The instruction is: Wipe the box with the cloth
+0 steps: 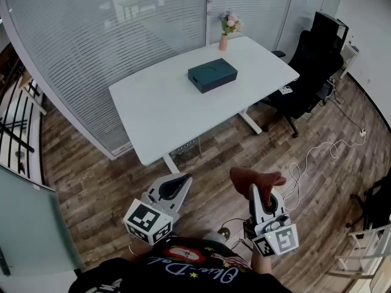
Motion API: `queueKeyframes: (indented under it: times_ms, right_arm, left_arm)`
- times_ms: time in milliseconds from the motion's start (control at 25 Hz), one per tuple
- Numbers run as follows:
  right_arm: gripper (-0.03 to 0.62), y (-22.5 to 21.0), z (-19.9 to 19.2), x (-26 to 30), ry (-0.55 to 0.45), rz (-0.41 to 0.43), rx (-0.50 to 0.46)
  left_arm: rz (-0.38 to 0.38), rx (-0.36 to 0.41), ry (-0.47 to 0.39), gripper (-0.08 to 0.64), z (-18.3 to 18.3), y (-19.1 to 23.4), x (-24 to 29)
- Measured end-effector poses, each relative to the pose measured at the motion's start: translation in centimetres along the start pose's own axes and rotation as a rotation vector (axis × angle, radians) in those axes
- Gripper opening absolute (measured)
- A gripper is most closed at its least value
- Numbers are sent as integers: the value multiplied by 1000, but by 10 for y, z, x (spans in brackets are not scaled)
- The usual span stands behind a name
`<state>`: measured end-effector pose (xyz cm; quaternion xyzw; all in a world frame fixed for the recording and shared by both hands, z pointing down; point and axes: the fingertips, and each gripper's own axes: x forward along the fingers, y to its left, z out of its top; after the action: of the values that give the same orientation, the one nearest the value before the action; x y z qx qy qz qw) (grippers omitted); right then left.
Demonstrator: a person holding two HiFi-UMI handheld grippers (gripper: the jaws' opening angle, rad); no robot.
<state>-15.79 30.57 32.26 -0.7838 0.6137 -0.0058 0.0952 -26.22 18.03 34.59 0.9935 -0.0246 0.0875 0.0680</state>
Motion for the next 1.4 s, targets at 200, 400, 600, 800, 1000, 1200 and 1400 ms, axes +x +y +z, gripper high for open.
queueKeyframes:
  times_ms: [200, 400, 600, 800, 1000, 1200, 1400]
  right_arm:
    - [32, -14, -2, -11, -17, -11, 41]
    - [32, -26, -4, -24, -18, 3, 58]
    - [32, -52, -1, -40, -27, -33, 53]
    - [32, -76, 1, -57, -32, -61, 57]
    - [32, -102, 6, -71, -40, -75, 51]
    - [32, -135, 14, -97, -55, -120, 48]
    - [32, -155, 20, -123, -71, -154, 52]
  left_arm:
    - [-3, 10, 2, 3, -2, -13, 8]
    - [3, 10, 6, 3, -5, -28, 15]
    - [-4, 9, 11, 3, -9, -39, 31]
    - [-29, 20, 15, 3, -9, -61, 51]
    - [-36, 22, 21, 3, -8, -77, 73]
    - [-62, 33, 26, 3, -8, -104, 99]
    - [-117, 54, 32, 3, -6, -134, 121]
